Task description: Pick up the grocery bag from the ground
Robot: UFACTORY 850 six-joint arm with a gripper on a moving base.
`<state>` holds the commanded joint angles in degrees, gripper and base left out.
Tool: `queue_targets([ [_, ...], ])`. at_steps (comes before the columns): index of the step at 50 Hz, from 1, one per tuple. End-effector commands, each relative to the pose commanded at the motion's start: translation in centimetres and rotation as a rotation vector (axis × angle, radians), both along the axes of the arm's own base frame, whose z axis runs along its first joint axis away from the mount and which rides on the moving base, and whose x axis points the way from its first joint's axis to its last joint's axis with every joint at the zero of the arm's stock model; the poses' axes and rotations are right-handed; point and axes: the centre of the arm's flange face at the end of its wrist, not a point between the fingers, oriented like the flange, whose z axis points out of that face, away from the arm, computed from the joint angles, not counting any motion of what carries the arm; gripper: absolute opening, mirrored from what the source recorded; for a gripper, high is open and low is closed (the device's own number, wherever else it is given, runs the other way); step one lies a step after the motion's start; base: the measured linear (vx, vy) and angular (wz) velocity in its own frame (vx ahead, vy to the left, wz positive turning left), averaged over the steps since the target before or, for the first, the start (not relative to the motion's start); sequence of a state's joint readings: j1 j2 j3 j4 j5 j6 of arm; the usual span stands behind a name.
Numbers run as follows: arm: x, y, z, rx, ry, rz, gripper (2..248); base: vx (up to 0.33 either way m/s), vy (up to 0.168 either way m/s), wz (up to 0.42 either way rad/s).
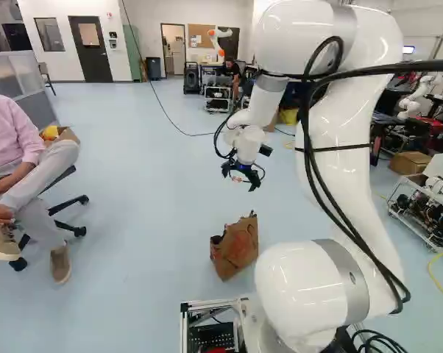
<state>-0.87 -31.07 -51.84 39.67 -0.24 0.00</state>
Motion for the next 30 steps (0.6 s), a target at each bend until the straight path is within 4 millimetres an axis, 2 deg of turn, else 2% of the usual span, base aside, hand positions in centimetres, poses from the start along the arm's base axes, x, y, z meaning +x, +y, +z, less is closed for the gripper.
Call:
queue_targets([
  [16, 1.6, -0.2, -4.4, 0.127, 0.112, -0.160, 247, 0.000, 0.000, 0.000],
  [30, 2.4, -0.3, -8.3, 0.158, 0.172, -0.201, 247, 0.000, 0.000, 0.000],
])
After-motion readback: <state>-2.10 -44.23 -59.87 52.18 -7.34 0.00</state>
